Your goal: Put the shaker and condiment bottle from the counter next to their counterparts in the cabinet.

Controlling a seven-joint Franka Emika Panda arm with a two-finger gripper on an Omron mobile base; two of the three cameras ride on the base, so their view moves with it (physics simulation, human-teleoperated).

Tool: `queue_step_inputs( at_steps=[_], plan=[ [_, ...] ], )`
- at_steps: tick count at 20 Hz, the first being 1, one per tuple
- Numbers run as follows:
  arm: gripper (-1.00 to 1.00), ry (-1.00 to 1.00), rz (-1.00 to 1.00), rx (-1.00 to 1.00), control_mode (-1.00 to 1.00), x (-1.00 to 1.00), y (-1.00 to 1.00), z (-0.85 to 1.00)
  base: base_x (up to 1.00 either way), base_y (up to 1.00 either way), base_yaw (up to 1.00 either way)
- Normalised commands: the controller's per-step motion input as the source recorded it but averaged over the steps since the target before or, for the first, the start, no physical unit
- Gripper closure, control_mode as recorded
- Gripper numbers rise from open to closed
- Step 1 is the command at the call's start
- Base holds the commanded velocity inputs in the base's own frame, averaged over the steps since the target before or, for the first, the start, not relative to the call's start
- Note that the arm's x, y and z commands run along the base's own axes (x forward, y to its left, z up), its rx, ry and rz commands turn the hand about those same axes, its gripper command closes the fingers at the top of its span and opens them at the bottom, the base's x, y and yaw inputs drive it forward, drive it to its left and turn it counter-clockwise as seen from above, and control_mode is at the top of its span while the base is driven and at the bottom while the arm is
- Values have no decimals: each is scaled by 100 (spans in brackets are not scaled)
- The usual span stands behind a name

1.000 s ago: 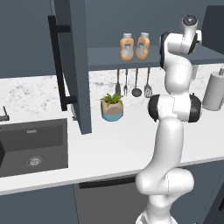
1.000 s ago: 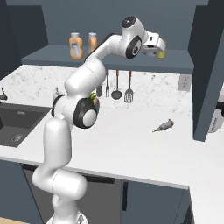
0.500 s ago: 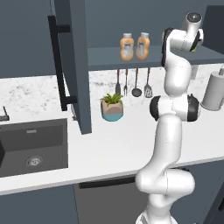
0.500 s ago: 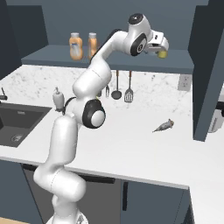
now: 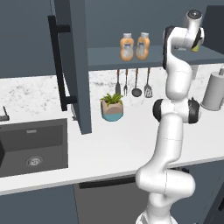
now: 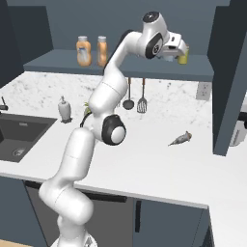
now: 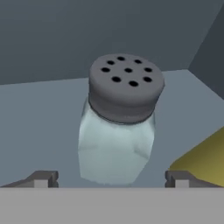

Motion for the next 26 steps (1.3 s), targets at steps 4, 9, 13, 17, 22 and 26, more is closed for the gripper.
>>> queue_step_inputs(
  at_steps=[4,9,13,17,22,26],
  plan=[
    [-100,0,0,0,-100,-20,6,0,0,0,0],
    [-100,0,0,0,-100,-20,16,-1,0,0,0],
    [-100,0,0,3,-100,-29,29,-8,0,0,0],
    [-100,0,0,4,-100,-57,20,-8,0,0,0],
    [-100,-2,-8,6,-100,-98,0,0,0,0,0],
    [-100,-5,-8,4,-100,-100,0,0,0,0,0]
  ],
)
